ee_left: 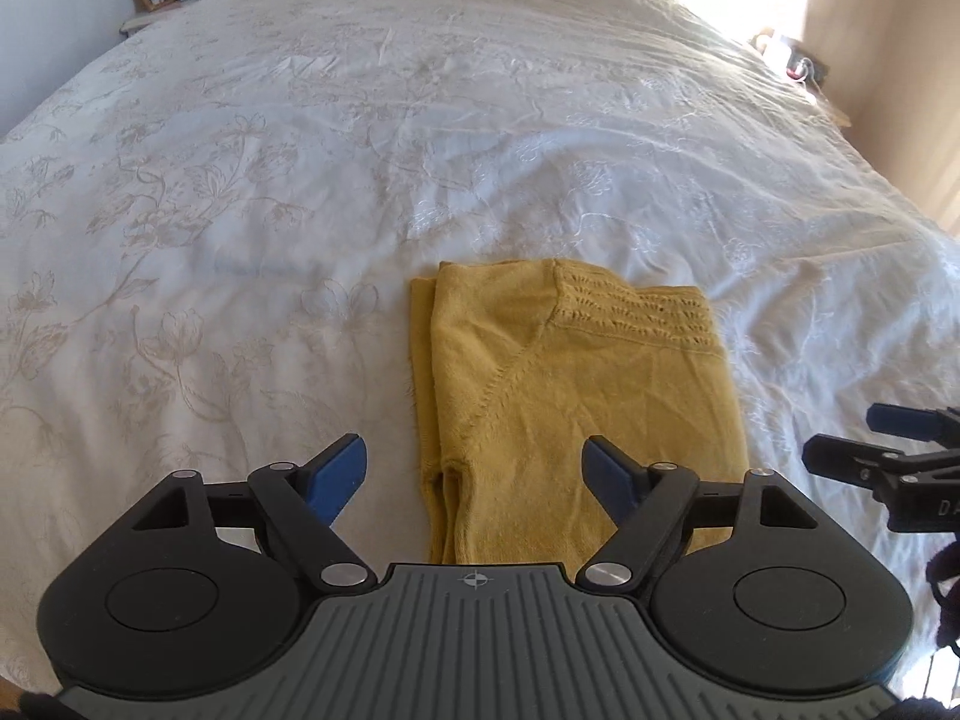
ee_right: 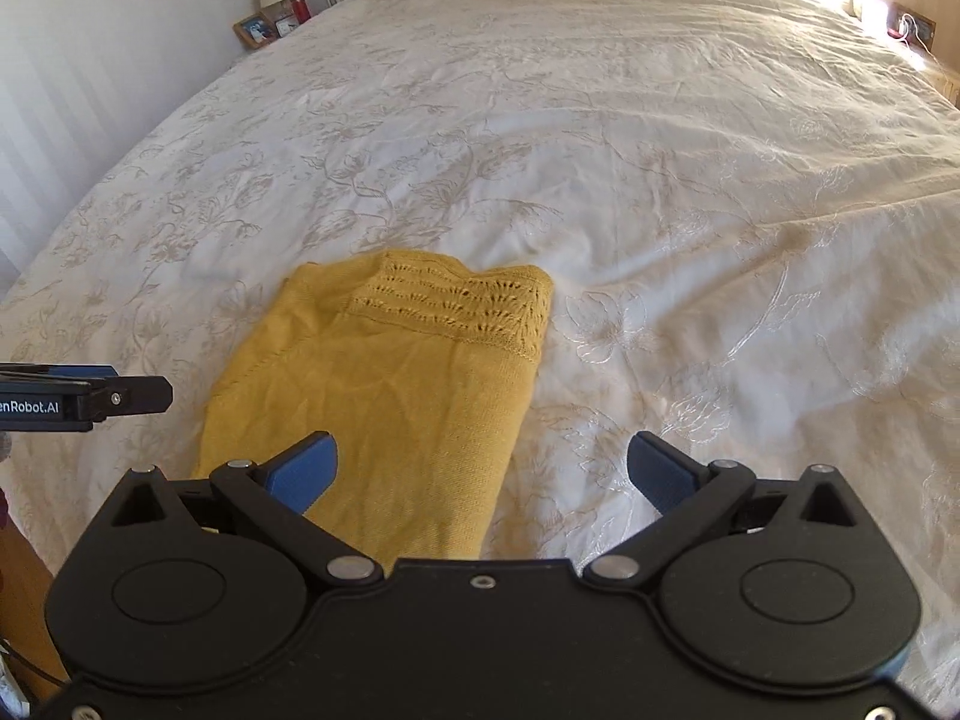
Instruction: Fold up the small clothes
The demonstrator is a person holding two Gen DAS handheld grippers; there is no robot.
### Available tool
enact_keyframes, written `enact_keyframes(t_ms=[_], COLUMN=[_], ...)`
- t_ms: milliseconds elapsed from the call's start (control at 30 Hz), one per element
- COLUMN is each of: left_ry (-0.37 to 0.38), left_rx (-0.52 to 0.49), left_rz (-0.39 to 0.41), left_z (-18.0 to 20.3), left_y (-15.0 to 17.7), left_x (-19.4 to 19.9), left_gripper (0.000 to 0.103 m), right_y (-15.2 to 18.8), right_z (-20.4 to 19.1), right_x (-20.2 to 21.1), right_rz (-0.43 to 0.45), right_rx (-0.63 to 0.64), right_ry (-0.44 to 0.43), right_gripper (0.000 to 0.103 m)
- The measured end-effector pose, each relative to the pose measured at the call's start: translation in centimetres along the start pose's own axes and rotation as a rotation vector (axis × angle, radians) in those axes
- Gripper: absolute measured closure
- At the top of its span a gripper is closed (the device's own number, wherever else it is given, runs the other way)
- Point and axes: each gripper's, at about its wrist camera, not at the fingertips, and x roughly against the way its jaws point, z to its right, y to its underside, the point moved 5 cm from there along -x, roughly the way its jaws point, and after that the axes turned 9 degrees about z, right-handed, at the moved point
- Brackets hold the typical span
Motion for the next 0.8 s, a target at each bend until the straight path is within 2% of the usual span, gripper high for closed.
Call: enact_keyframes(t_ms=[33, 67, 100, 133, 233, 400, 533, 600, 700, 800], left_ry=[0.011, 0.027, 0.039, 0.036, -0.014, -0.009, -0.038, -0.084, -0.192, -0.226], left_rx=[0.001, 0.013, 0.030, 0.039, 0.028, 0.071, 0.086, 0.084, 0.059, 0.049], left_rz=[0.013, 0.017, 0.012, 0.008, 0.005, -0.030, -0.060, -0.081, -0.094, -0.067], left_z=[0.3, 0.5, 0.8, 1.0, 1.6, 2.3, 2.5, 2.5, 2.6, 2.6], left_y=[0.0, 0.1, 0.3, 0.5, 1.1, 2.4, 3.1, 3.1, 3.0, 2.5], left_x=[0.6, 1.1, 1.6, 2.0, 2.9, 3.9, 4.8, 5.1, 5.9, 6.7], left_gripper=[0.021, 0.010, 0.003, 0.000, 0.000, 0.000, 0.001, 0.001, 0.002, 0.002], right_y=[-0.1, 0.0, 0.0, 0.0, 0.3, 1.1, 1.5, 1.5, 1.2, 1.0], right_z=[-0.1, -0.1, -0.1, -0.2, -0.4, -0.7, -0.9, -1.1, -1.5, -1.8], right_x=[0.6, 1.2, 1.7, 2.2, 3.4, 4.6, 5.6, 6.4, 7.1, 7.5], right_rz=[0.010, 0.020, 0.027, 0.034, 0.039, 0.005, 0.003, 0.017, 0.030, 0.042], right_rx=[-0.009, -0.016, -0.016, -0.008, 0.012, 0.046, 0.053, 0.058, 0.081, 0.108], right_ry=[0.000, 0.007, 0.017, 0.028, 0.032, 0.021, 0.003, -0.002, 0.023, 0.060], right_gripper=[0.001, 0.001, 0.001, 0.001, 0.001, 0.001, 0.001, 0.001, 0.001, 0.001])
